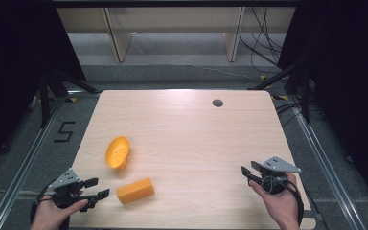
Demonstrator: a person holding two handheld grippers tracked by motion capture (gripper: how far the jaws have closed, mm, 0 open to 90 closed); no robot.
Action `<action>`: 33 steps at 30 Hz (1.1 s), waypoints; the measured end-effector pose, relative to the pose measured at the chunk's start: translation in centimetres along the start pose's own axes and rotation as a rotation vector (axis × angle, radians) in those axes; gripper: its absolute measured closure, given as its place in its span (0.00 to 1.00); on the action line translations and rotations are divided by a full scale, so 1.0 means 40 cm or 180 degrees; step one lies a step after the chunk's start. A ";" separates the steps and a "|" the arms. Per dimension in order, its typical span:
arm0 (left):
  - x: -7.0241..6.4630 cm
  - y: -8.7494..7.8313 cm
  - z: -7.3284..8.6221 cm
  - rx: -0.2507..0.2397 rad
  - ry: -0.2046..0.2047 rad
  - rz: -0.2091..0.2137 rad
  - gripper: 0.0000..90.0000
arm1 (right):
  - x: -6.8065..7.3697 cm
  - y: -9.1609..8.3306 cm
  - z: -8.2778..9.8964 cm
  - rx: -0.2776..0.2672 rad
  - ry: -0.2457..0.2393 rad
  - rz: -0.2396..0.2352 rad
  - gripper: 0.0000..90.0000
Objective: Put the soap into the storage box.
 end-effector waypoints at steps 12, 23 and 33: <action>-0.034 0.002 -0.091 0.0295 0.0199 0.0086 0.36 | 0.002 -0.004 -0.001 0.0055 0.0035 0.0040 0.61; -0.116 0.057 -0.186 0.1029 0.0580 0.0417 0.37 | 0.011 0.002 0.005 0.0162 0.0095 -0.0019 0.60; -0.175 0.135 -0.220 0.1852 0.1084 0.0309 0.37 | 0.004 0.006 0.004 0.0115 -0.0060 -0.0032 0.59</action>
Point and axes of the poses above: each handheld gripper's, and its own axes: y roughly forward along the jaws, z roughly out of its underside, x roughly to its left, the point moved 2 cm from there along y, roughly forward along the jaws, and after that the axes turned 6 degrees about -x, right-handed, at the moved point
